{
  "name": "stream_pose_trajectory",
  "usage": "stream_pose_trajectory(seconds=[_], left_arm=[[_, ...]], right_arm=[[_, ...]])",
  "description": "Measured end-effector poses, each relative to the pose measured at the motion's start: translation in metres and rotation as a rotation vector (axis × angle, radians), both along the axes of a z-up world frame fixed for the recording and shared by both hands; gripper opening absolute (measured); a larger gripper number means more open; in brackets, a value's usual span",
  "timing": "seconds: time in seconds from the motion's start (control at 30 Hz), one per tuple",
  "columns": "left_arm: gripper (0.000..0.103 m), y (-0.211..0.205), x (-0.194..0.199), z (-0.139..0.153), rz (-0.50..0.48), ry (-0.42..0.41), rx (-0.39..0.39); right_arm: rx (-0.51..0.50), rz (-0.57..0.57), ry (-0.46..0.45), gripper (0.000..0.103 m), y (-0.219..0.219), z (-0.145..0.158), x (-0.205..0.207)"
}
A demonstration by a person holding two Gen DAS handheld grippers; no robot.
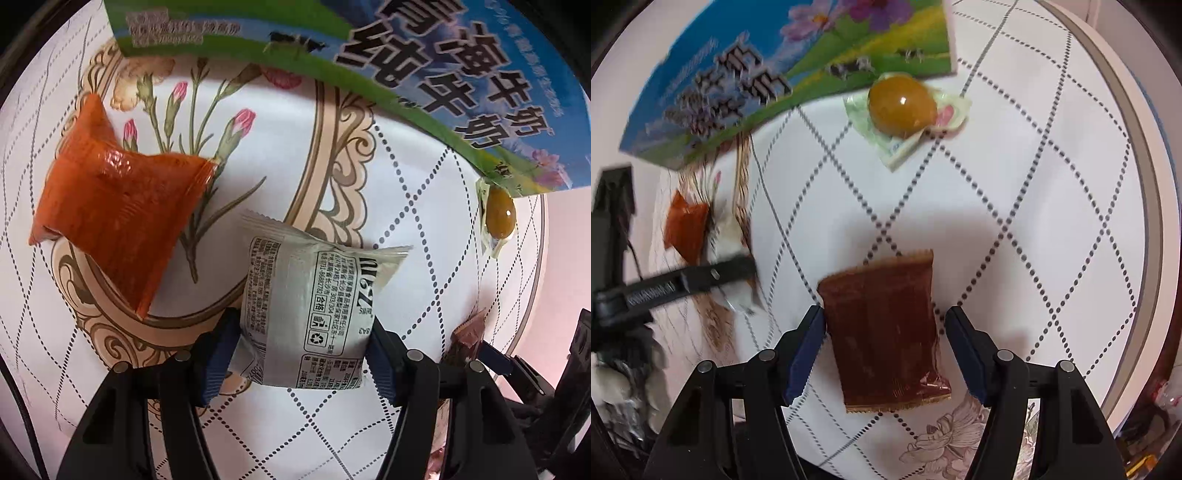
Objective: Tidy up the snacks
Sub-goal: 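Grasp the brown square packet with the right tool while the left grasps the white bread bag, then carry both packets into the cardboard box and open both tools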
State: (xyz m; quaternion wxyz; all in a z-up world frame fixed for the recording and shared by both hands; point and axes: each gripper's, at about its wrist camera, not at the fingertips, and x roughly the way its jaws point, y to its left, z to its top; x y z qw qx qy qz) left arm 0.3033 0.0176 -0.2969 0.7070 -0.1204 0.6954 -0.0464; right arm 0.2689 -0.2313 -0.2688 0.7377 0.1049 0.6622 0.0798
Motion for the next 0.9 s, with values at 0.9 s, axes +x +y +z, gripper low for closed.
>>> stream_pose_trajectory(seconds=[0.9], left_arm=[[0.051, 0.001, 0.101, 0.227, -0.073, -0.338, 0.039]], right_arm=[[0.18, 0.045, -0.378, 0.059, 0.055, 0.182, 0.077]])
